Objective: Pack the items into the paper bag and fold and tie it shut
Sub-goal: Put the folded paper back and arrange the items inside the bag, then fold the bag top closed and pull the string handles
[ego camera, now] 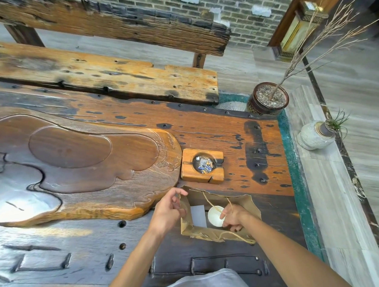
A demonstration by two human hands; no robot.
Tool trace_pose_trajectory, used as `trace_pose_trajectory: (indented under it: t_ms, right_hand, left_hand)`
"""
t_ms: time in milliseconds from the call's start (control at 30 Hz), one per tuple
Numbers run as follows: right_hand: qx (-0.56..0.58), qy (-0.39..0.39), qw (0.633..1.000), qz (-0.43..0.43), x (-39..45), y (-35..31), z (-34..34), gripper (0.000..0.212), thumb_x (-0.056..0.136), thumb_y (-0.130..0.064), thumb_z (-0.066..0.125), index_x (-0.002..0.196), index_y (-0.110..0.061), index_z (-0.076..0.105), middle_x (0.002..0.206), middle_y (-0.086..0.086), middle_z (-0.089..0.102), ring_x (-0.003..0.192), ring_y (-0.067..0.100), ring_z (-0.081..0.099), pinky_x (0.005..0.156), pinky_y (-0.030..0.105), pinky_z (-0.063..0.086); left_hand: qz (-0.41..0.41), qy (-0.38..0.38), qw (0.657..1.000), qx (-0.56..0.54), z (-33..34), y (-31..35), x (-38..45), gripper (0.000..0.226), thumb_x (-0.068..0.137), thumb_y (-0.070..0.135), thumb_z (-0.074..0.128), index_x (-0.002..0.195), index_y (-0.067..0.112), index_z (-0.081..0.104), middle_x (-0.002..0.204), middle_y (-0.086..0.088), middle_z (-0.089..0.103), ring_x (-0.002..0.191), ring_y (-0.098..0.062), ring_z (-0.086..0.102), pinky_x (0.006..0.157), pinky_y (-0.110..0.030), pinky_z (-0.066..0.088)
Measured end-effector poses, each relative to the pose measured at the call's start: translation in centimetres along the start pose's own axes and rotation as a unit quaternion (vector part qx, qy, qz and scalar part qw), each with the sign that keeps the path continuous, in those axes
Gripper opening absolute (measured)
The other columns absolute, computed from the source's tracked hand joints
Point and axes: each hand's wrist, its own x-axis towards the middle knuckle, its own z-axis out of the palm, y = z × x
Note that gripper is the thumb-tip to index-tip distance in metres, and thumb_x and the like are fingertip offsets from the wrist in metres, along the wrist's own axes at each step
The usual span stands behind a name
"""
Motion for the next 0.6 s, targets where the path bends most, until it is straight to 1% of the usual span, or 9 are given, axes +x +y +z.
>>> trace_pose_trajectory:
  t_ms: [33, 67, 133, 233, 300, 400, 467, 533, 600]
  right_hand:
    - [0.008, -0.005, 1.000, 0.007, -0.2, 0.1, 0.0, 0.039, 0.089, -0.018, 0.069, 0.126, -0.020, 0.062, 0.111, 0.013, 0.073, 0.080, 0.020, 0.072, 0.076, 0.030, 0.059]
    - [0.017, -0.008, 1.000, 0.010, -0.4, 0.2, -0.1, 0.039, 0.090, -0.023, 0.068, 0.127, -0.020, 0.061, 0.106, 0.011, 0.072, 0.073, 0.019, 0.070, 0.079, 0.032, 0.060]
    - [0.035, -0.015, 0.999, 0.016, -0.7, 0.6, -0.2, 0.042, 0.090, -0.031, 0.068, 0.128, -0.015, 0.061, 0.091, 0.006, 0.067, 0.060, 0.015, 0.062, 0.078, 0.032, 0.058]
    - [0.049, -0.012, 0.999, 0.012, -1.3, 0.9, -0.2, 0.047, 0.090, -0.040, 0.066, 0.126, -0.011, 0.061, 0.080, 0.000, 0.063, 0.066, 0.016, 0.062, 0.083, 0.033, 0.057]
    - [0.058, -0.007, 0.998, -0.004, -2.0, 0.8, -0.3, 0.048, 0.089, -0.045, 0.065, 0.126, -0.015, 0.062, 0.083, -0.002, 0.064, 0.064, 0.013, 0.062, 0.079, 0.031, 0.057]
    - [0.060, -0.003, 0.997, -0.047, -3.7, 0.5, -0.7, 0.045, 0.085, -0.053, 0.065, 0.120, -0.026, 0.063, 0.095, -0.005, 0.067, 0.062, 0.006, 0.060, 0.067, 0.023, 0.053]
    - [0.057, 0.000, 0.996, -0.075, -4.9, 0.4, -1.0, 0.045, 0.083, -0.057, 0.065, 0.117, -0.028, 0.062, 0.104, -0.006, 0.065, 0.074, 0.006, 0.064, 0.071, 0.024, 0.053]
    - [0.063, -0.003, 0.992, -0.105, -6.2, 0.5, -1.2, 0.037, 0.083, -0.056, 0.064, 0.110, -0.031, 0.062, 0.111, -0.003, 0.064, 0.090, 0.011, 0.068, 0.077, 0.030, 0.054]
    - [0.084, -0.013, 0.987, -0.134, -8.0, 0.6, -1.7, 0.027, 0.084, -0.056, 0.062, 0.101, -0.035, 0.062, 0.113, -0.002, 0.066, 0.097, 0.013, 0.069, 0.078, 0.034, 0.054]
  left_hand:
    - [-0.003, -0.002, 1.000, 0.003, 0.1, 0.0, 0.1, 0.056, 0.073, -0.028, 0.048, 0.102, 0.018, 0.064, 0.068, 0.005, 0.037, 0.056, -0.007, 0.040, 0.071, -0.025, 0.054]
    - [-0.003, -0.003, 1.000, 0.006, 0.1, 0.0, 0.1, 0.057, 0.073, -0.028, 0.047, 0.101, 0.018, 0.064, 0.067, 0.005, 0.037, 0.054, -0.005, 0.039, 0.071, -0.026, 0.054]
    - [-0.002, -0.003, 1.000, 0.017, 0.2, 0.0, 0.1, 0.058, 0.074, -0.028, 0.044, 0.101, 0.019, 0.065, 0.066, 0.006, 0.038, 0.051, -0.003, 0.039, 0.071, -0.026, 0.053]
    - [0.014, -0.001, 0.999, 0.033, 0.5, 0.3, -0.3, 0.058, 0.074, -0.026, 0.040, 0.101, 0.019, 0.064, 0.067, 0.004, 0.039, 0.059, -0.010, 0.042, 0.071, -0.029, 0.053]
    - [0.025, -0.002, 0.999, 0.043, 0.7, 0.4, -0.5, 0.063, 0.072, -0.027, 0.037, 0.104, 0.021, 0.063, 0.070, 0.001, 0.040, 0.063, -0.014, 0.045, 0.074, -0.034, 0.052]
    - [0.052, -0.008, 0.996, 0.074, 0.9, 0.5, -0.6, 0.077, 0.071, -0.026, 0.037, 0.114, 0.033, 0.062, 0.075, -0.002, 0.044, 0.065, -0.012, 0.049, 0.072, -0.031, 0.050]
    - [0.067, -0.004, 0.993, 0.097, 1.1, 0.4, -0.6, 0.081, 0.073, -0.024, 0.040, 0.124, 0.037, 0.056, 0.077, -0.002, 0.046, 0.069, -0.013, 0.049, 0.073, -0.030, 0.052]
    - [0.069, 0.000, 0.991, 0.118, 1.2, 0.4, -0.7, 0.083, 0.074, -0.022, 0.045, 0.136, 0.033, 0.046, 0.079, -0.002, 0.050, 0.073, -0.015, 0.052, 0.078, -0.033, 0.054]
    - [0.070, 0.001, 0.988, 0.141, 1.3, 0.4, -1.0, 0.083, 0.074, -0.018, 0.050, 0.142, 0.027, 0.038, 0.082, -0.002, 0.054, 0.077, -0.016, 0.056, 0.085, -0.036, 0.054]
